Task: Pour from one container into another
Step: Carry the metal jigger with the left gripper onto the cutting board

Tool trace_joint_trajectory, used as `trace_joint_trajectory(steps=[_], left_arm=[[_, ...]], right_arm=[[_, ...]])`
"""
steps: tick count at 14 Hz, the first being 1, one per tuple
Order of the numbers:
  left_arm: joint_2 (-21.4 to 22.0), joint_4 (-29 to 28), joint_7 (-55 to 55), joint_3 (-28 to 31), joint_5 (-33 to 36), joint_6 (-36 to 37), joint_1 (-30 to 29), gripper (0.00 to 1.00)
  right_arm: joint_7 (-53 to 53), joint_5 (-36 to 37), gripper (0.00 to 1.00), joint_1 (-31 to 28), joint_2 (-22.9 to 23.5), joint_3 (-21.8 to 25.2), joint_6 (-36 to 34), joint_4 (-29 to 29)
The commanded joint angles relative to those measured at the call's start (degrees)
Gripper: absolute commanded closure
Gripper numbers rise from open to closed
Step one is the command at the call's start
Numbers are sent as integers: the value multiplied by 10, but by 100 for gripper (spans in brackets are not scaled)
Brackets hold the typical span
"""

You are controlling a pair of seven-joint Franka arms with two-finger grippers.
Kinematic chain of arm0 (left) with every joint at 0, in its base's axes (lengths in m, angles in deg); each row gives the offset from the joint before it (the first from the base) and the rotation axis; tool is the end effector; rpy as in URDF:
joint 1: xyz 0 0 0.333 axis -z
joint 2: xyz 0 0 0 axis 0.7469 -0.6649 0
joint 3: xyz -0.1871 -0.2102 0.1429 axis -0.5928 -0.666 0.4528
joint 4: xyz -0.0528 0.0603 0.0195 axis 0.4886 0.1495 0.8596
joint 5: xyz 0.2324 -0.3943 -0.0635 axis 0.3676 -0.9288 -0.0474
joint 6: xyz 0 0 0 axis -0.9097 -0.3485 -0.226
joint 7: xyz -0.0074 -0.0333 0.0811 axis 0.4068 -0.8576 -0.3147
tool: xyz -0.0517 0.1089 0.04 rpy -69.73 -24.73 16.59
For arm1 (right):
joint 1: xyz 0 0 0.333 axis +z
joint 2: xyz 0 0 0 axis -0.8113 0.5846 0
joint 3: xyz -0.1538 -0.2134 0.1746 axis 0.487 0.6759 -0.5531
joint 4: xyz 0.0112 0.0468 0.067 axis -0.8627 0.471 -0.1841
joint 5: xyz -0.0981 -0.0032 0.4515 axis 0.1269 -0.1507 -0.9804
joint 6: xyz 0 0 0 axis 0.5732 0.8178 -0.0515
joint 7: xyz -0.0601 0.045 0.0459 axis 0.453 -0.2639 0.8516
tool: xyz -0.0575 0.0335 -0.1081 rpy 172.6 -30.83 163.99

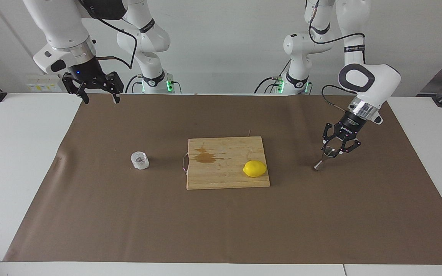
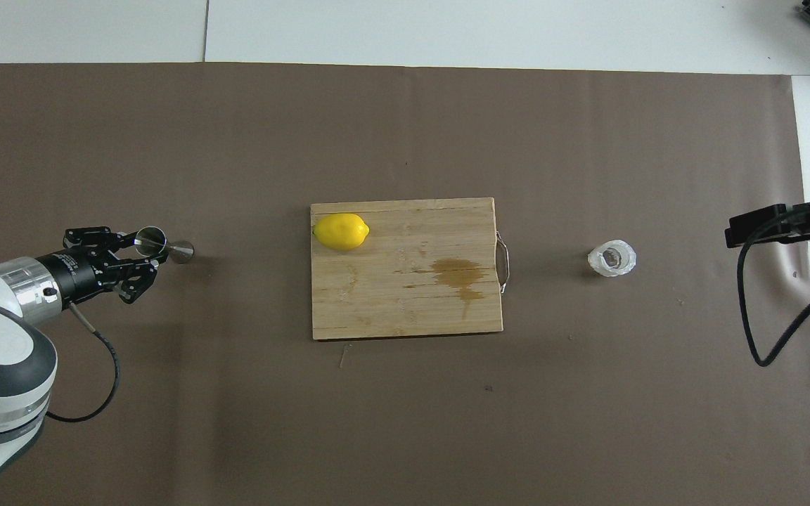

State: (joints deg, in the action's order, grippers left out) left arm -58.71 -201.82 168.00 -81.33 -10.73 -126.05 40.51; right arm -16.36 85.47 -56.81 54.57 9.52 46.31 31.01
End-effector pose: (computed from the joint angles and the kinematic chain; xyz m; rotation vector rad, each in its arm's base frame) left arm 0.5762 0.0040 0.3242 0.9693 2.2974 -0.4303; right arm 0.6128 0.0049 0.6142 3.1182 0.0567 -0.0066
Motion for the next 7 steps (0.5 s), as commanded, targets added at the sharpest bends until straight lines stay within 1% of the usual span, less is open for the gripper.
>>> trace_joint_trajectory(steps=[1, 4, 6, 7], left_arm=[[5, 42, 1, -1, -3, 41, 3, 100], [10, 67, -1, -7, -1, 50, 27, 100], [10, 81, 0, -7, 2, 46, 72, 100], [10, 87, 2, -7, 7, 41, 106, 100]], right_arm=[[13, -3, 0, -8, -10, -3, -3, 6], [13, -3, 0, -8, -10, -3, -3, 7], [13, -3, 0, -8, -10, -3, -3, 7], [14, -3, 0, -8, -10, -4, -3, 7]])
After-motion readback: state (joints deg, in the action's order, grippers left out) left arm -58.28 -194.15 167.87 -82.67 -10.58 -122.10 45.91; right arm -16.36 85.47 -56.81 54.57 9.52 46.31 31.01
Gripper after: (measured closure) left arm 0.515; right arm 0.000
